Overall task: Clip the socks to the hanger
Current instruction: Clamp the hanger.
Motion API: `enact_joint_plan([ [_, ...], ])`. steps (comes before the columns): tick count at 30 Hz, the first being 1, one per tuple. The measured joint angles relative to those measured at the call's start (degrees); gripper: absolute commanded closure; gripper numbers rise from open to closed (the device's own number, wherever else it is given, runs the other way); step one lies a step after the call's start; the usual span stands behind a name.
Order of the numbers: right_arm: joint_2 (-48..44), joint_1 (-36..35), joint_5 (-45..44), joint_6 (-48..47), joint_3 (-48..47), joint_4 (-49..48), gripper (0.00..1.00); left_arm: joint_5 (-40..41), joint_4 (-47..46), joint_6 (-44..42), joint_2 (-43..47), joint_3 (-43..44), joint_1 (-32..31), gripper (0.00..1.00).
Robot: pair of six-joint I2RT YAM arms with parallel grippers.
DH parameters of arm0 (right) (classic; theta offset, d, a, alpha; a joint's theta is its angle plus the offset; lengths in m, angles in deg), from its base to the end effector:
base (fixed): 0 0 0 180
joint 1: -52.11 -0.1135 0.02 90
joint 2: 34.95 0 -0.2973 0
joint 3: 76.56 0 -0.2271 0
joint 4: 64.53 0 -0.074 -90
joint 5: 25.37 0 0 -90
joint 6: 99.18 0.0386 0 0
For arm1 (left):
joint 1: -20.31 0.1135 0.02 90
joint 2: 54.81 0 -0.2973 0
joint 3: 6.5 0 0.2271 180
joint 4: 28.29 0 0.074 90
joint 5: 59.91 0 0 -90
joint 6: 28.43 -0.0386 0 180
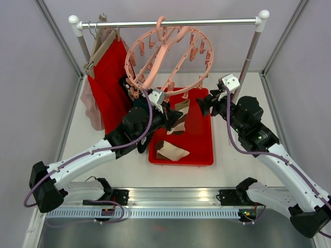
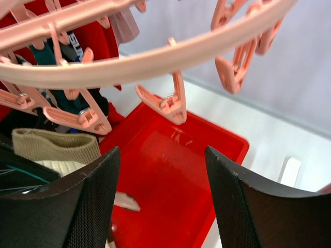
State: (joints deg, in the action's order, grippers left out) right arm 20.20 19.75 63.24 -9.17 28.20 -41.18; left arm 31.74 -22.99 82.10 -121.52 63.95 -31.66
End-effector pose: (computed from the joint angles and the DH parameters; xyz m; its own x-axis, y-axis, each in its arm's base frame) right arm 0.1490 0.0933 0.4291 -0.0481 -0.0303 -0.9984 -0.5146 0.8574 -0.0012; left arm 0.1497 -0.1896 0.3983 -0.2856 -0.2038 -0.9364 0.7149 0.6055 -0.3498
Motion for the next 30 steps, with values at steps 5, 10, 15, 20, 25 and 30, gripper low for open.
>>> enact_joint_plan([
  [5,0.55,0.35,0.42,-3.15,-0.07,-3.34,0.27,2.43,1.77,-0.57,0.09,0.0,0.0,0.98],
  [10,2.78,0.81,1.88,-4.59,-0.96,-4.61,0.27,2.91,2.84,-1.07,0.42,0.0,0.0,0.98],
  [15,5.25,0.92,3.02,-5.22,-2.71,-5.79,0.27,2.93,3.5,-1.42,0.55,0.02,0.0,0.98],
  [20,6.86,1.03,3.3,-5.46,-4.52,-7.69,0.29,2.93,4.26,-1.79,0.63,0.17,0.0,0.98],
  [25,8.13,1.03,3.98,-5.62,-5.2,-8.76,0.35,2.93,4.42,-2.29,0.68,0.52,0.0,0.98],
  [30,8.85,1.03,4.39,-5.6,-5.22,-8.92,0.54,2.91,4.46,-2.56,0.68,0.63,0.0,0.98],
])
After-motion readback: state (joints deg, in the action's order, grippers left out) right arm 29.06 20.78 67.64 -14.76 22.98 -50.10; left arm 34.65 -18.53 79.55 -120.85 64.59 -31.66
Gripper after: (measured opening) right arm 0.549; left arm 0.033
